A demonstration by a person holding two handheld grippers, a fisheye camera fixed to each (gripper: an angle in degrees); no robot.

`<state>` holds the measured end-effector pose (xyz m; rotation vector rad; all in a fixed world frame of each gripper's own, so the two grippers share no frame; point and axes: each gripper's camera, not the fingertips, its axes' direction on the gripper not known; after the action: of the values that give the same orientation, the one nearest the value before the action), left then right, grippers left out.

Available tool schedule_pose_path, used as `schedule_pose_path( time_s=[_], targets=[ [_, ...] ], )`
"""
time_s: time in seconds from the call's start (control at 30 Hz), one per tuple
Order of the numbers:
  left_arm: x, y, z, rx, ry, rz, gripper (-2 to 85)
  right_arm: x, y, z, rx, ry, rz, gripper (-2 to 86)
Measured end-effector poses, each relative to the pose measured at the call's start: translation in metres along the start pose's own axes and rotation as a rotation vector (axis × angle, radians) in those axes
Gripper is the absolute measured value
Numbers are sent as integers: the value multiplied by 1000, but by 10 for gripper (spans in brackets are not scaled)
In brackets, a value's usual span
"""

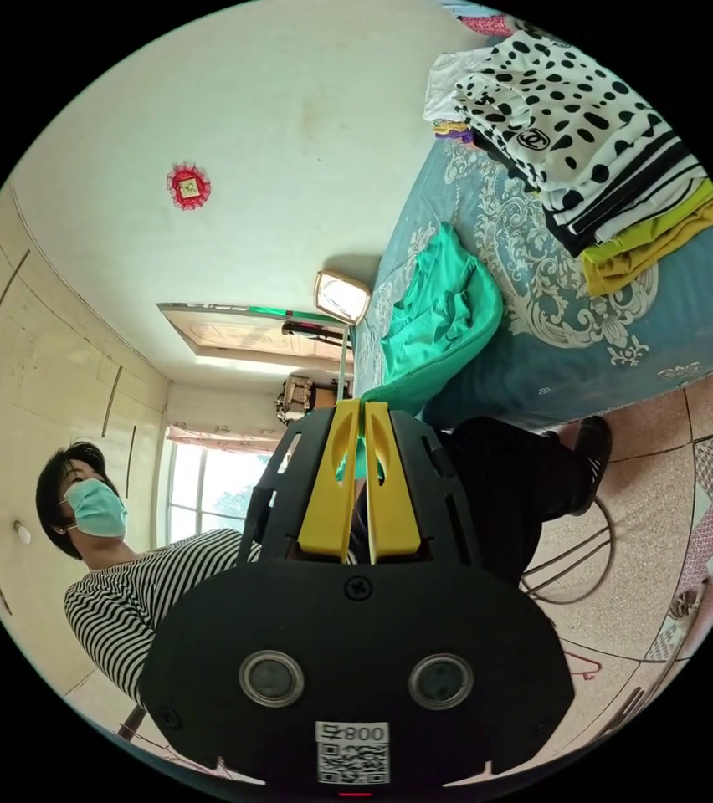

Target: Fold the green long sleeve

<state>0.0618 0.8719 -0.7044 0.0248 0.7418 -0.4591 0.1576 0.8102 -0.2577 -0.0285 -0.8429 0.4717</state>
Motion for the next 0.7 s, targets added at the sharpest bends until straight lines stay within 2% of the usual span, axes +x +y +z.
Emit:
schedule_pose_path(
  time_s=[0.3, 0.7],
  targets=[
    [-14, -102, 40, 14, -21, 34, 15, -31, -97, 28, 12, -13, -26, 4],
    [-59, -306, 131, 40, -119, 96, 15, -53, -291, 103, -11, 11, -55, 5]
  ],
)
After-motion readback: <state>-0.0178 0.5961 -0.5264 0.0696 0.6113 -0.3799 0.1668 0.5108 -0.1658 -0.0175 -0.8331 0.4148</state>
